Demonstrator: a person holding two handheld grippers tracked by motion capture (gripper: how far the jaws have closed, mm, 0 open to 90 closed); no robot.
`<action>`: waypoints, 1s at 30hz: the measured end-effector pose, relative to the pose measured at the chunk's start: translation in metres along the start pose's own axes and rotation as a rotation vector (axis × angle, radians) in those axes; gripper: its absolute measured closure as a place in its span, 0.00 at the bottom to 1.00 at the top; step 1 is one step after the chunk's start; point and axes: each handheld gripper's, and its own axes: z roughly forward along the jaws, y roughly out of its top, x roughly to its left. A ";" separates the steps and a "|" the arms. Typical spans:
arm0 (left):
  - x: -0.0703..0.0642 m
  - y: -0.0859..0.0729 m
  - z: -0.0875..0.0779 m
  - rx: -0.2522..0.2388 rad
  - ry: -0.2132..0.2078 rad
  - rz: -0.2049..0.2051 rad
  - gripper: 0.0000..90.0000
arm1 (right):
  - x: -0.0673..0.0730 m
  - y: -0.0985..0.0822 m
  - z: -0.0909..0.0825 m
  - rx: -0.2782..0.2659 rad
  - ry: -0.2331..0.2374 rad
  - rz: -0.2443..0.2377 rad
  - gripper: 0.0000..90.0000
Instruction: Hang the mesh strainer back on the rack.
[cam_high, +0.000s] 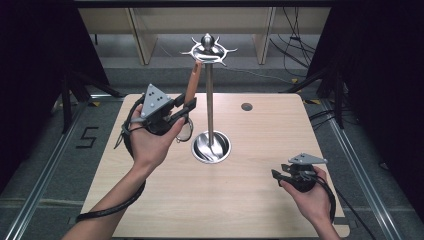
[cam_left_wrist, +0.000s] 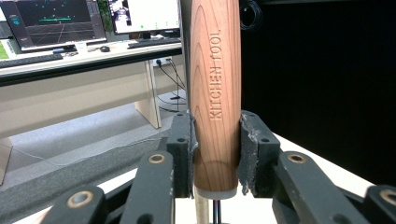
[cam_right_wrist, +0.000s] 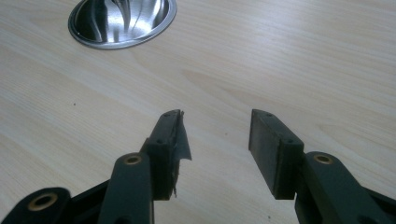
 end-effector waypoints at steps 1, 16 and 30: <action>0.000 0.000 0.001 -0.002 0.001 0.000 0.75 | 0.000 0.000 0.000 -0.001 0.001 -0.001 0.61; -0.002 0.001 0.006 -0.004 0.029 0.007 0.75 | 0.002 0.000 0.000 0.010 0.010 0.029 0.61; -0.004 0.000 0.015 -0.004 0.053 0.013 0.75 | 0.001 0.001 0.000 0.015 0.009 0.026 0.61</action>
